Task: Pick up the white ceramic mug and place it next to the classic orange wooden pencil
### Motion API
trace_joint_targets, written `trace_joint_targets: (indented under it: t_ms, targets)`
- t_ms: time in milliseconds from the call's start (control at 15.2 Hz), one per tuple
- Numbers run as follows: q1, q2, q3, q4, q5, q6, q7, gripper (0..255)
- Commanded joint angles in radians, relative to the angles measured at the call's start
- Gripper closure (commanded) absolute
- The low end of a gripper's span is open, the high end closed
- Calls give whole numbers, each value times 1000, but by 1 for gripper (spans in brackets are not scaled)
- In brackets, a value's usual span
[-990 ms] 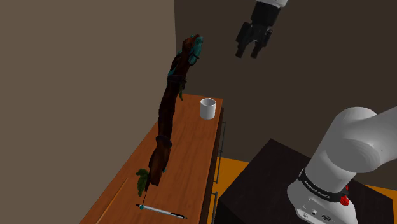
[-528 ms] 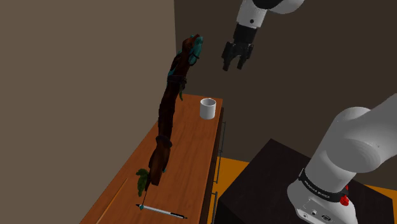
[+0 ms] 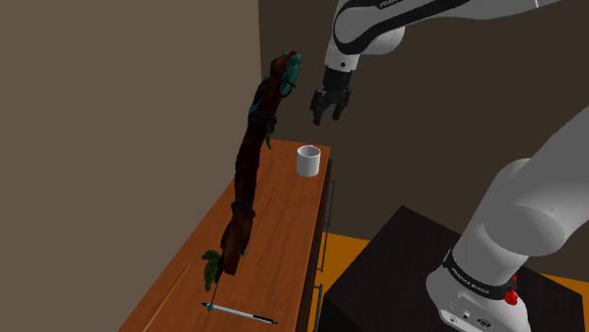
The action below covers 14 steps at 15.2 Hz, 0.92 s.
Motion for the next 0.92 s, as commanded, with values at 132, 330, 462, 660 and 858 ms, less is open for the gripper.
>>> trace_joint_targets:
  t_ms: [132, 330, 462, 660, 858]
  targets:
    - [-4, 144, -12, 54, -6, 65, -36, 0]
    - [-6, 256, -16, 107, -10, 105, -57, 0]
    - [-8, 332, -18, 148, -12, 126, -70, 0]
    - [-13, 446, -20, 219, -15, 152, -88, 0]
    - [-18, 562, -21, 300, -20, 168, -104, 0]
